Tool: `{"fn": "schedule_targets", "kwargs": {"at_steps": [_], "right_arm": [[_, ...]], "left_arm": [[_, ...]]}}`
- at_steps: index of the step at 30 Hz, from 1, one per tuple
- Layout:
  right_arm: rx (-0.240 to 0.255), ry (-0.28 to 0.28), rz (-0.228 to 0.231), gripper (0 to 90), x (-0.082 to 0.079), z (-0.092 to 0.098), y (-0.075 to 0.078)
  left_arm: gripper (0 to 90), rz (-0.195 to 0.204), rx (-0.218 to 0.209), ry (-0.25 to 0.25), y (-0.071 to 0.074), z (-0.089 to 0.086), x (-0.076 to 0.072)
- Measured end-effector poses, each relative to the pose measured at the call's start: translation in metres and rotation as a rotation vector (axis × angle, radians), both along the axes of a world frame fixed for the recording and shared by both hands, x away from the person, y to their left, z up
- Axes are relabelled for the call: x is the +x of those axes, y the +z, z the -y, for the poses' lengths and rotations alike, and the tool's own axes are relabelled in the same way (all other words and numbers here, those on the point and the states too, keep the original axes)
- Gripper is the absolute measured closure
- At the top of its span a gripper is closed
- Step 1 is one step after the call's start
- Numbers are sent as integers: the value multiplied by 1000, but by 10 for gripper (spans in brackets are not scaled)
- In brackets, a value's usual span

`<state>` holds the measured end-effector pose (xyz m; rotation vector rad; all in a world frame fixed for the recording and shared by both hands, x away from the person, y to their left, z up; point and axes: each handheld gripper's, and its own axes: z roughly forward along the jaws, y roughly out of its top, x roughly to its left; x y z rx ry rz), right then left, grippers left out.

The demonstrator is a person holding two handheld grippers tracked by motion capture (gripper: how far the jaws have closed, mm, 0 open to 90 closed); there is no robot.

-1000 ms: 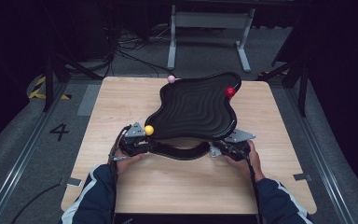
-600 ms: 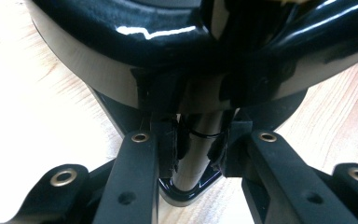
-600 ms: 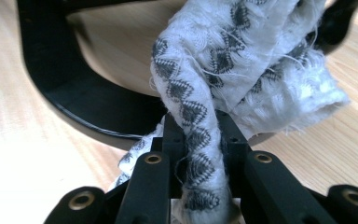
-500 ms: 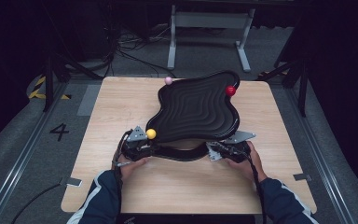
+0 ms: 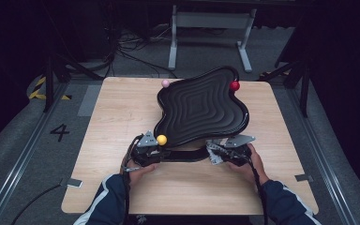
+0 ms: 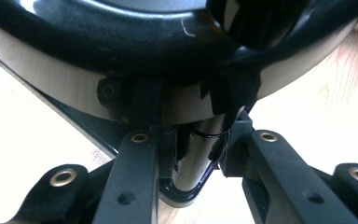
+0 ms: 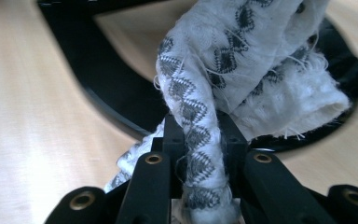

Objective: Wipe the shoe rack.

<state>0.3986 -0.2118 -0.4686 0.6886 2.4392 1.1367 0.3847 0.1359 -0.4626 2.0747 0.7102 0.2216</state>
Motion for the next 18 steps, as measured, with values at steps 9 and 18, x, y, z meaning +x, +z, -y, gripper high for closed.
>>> {"fn": "schedule_targets", "kwargs": {"at_steps": [9,18], "right_arm": [[-7,-145,37,777,21,17,1],[70,-112,87,774,26,13,6]], "left_arm": [[731,5,1,-18,-1,0,0],[729,5,-8,-19,-2,-1,0]]}}
